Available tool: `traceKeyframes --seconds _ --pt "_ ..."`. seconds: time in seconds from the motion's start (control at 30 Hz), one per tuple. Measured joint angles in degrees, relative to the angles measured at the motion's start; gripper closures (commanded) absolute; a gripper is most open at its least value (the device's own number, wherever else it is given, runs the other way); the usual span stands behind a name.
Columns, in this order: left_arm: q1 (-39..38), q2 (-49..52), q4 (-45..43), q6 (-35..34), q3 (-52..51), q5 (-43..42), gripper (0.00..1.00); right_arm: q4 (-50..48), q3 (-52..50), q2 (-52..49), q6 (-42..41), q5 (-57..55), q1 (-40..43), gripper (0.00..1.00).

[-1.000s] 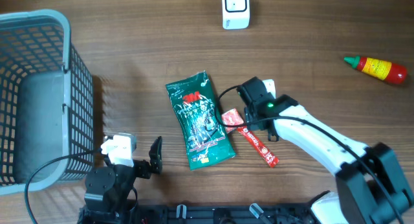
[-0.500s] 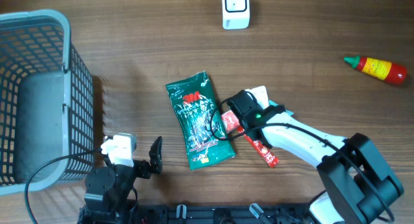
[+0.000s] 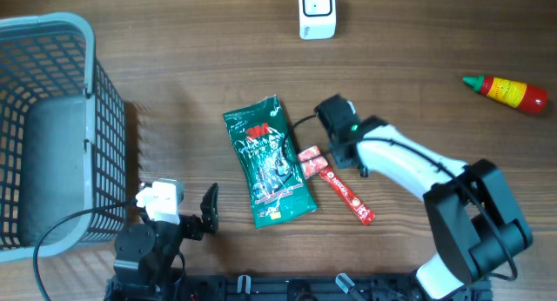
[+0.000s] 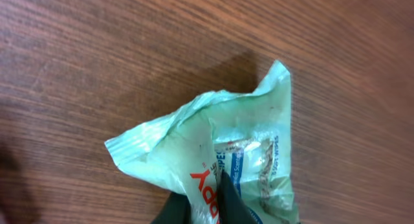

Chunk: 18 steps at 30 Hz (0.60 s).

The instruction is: Scan the item barcode

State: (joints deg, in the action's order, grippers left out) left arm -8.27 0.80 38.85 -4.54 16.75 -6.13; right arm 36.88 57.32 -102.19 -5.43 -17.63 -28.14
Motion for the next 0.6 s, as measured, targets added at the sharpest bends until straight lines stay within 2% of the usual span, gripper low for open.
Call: traceKeyframes --seconds 0.1,0.27,0.43,0.6 --pt "0.0 0.0 0.0 0.0 0.0 0.0 0.00 10.0 6.8 -1.6 0.3 12.6 3.6 0.96" --pt "0.0 0.0 0.0 0.0 0.0 0.0 0.00 26.5 18.9 -3.6 0.1 43.7 4.7 0.95" --pt "0.0 0.0 0.0 0.0 0.0 0.0 0.00 27.0 21.4 -3.6 -1.4 72.3 9.3 0.96" --pt "0.0 0.0 0.0 0.0 0.0 0.0 0.00 26.5 21.4 -3.6 -13.8 88.5 9.7 0.96"
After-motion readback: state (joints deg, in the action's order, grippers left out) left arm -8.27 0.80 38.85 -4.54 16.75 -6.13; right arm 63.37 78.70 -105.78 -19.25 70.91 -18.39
